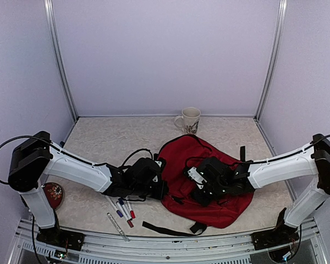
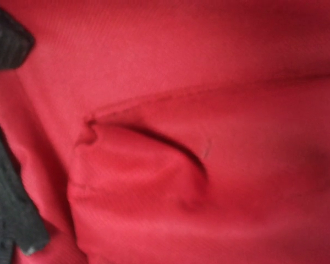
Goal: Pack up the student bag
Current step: Unzip the lower front pocket of the student bag.
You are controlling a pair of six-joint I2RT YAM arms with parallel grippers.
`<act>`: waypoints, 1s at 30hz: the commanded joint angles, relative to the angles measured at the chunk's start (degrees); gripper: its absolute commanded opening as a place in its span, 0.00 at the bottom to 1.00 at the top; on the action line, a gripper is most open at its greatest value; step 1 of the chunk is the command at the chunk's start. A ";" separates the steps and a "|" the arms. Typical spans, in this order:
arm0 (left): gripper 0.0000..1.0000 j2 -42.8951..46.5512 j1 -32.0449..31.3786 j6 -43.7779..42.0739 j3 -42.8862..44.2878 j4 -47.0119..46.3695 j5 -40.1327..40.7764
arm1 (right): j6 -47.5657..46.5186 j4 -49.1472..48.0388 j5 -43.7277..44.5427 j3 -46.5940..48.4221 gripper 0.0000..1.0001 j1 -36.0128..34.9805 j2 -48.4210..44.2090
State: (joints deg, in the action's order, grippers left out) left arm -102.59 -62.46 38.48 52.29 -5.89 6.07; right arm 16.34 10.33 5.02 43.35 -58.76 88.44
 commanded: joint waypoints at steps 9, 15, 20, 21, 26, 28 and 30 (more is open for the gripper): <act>0.00 2.50 0.00 -0.90 -1.05 0.66 1.93 | 4.86 -0.25 10.52 3.03 0.10 -0.39 4.92; 0.00 3.10 0.06 -1.16 -1.34 0.81 2.44 | 6.56 4.06 14.41 2.79 0.00 0.28 1.21; 0.00 3.26 0.06 -1.21 -1.29 0.82 2.73 | 7.52 7.25 17.07 3.26 0.00 0.78 -1.06; 0.00 3.38 0.07 -1.21 -1.36 0.85 2.79 | 7.84 7.87 17.69 3.24 0.00 0.98 -1.43; 0.00 3.40 0.22 -1.39 -1.49 1.35 3.12 | 8.14 10.78 19.64 3.29 0.00 3.41 -3.06; 0.00 3.43 0.32 -1.47 -1.53 1.53 3.12 | 7.99 11.64 19.78 3.04 0.00 5.56 -3.80; 0.00 3.68 0.41 -1.52 -1.78 1.58 3.34 | 6.90 11.54 19.06 2.59 0.00 8.69 -4.72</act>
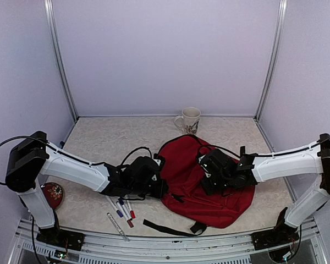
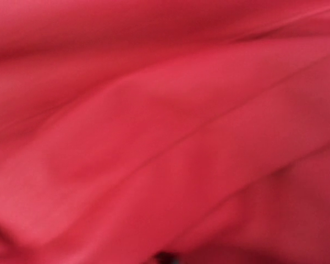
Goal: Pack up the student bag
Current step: Unzip the lower front pocket of the student bag.
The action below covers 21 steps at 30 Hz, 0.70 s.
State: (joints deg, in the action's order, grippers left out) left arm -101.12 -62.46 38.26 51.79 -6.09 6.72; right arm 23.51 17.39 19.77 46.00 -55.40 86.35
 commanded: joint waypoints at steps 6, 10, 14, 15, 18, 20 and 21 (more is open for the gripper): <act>0.00 2.60 0.49 -1.52 -1.76 2.22 3.02 | -6.56 2.79 3.23 1.23 0.00 15.49 -4.02; 0.00 2.86 0.54 -1.51 -2.36 2.30 3.40 | -10.91 1.31 1.86 3.30 0.00 22.19 -3.70; 0.00 3.14 0.56 -1.56 -3.11 2.18 3.60 | -13.66 0.67 -0.28 5.78 0.00 24.63 -2.26; 0.00 3.27 0.50 -1.65 -3.24 2.14 3.61 | -14.04 1.16 -0.23 6.51 0.00 24.63 -1.78; 0.00 3.87 0.57 -2.15 -3.70 2.17 4.09 | -14.83 2.35 1.17 8.48 0.00 24.95 -0.89; 0.00 4.52 0.54 -2.47 -4.01 2.31 4.65 | -15.21 2.39 0.90 9.24 0.00 25.51 -0.91; 0.00 4.81 0.56 -2.49 -4.15 2.33 4.84 | -15.36 2.28 0.39 9.54 0.00 25.96 -0.91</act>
State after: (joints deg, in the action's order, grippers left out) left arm -98.85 -62.46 37.50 49.65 -7.99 7.35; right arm 9.91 18.76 16.93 52.97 -31.90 85.10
